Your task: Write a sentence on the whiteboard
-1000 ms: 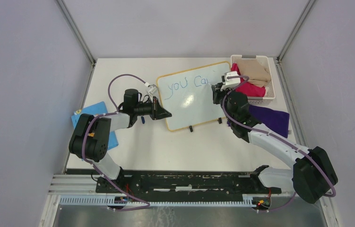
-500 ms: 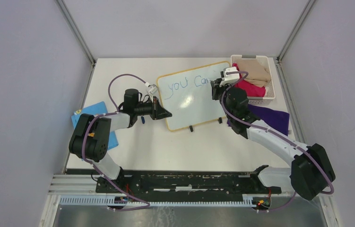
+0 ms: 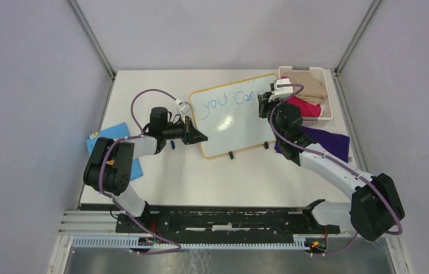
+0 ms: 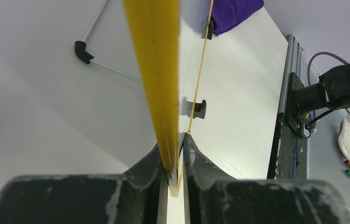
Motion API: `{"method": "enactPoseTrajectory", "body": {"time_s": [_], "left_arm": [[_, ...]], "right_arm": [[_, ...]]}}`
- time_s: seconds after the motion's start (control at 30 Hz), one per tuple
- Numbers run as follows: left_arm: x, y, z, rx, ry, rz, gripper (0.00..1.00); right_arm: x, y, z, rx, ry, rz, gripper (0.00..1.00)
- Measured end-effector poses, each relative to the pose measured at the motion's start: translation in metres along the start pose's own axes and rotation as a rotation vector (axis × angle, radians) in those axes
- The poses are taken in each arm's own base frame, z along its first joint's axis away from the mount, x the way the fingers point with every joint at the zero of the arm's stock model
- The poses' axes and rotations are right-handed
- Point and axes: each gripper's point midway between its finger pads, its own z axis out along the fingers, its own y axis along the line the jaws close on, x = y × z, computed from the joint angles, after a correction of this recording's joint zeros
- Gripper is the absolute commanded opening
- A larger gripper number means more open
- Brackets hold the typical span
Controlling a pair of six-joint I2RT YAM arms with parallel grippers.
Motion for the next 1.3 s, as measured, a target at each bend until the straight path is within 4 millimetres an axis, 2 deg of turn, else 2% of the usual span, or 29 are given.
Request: {"method": "enactPoseTrajectory", "body": {"time_s": [0.57,0.77,0.93,1.07,1.17,1.23,1.3], "left_arm": [[0.000,0.000,0.000,-0.001,0.003,-0.002,0.02],[0.000,0.001,0.001,-0.003,0.003,0.008,0.02],[-0.001,0.000,0.001,-0.003,0.003,0.010,0.02],[-0.001,0.000,0.001,-0.004,0.003,0.010,0.02],[-0.001,0.001,0.001,-0.005,0.003,0.010,0.02],[-0.001,0.001,0.001,-0.006,0.004,0.009,0.02],[-0.001,0.001,0.001,-0.007,0.004,0.009,0.02]], "right_arm": [[0.022,-0.011,-0.016,0.015,0.031,0.007,0.00],[0.021,-0.012,-0.021,0.015,0.041,0.007,0.00],[0.005,-0.009,-0.034,-0.009,0.017,0.019,0.00],[-0.019,0.010,-0.049,-0.070,-0.042,0.036,0.00],[-0.031,0.040,-0.066,-0.159,-0.075,0.028,0.00],[-0.032,0.062,-0.076,-0.223,-0.086,0.014,0.00],[-0.022,0.082,-0.087,-0.282,-0.079,-0.013,0.00]]}}
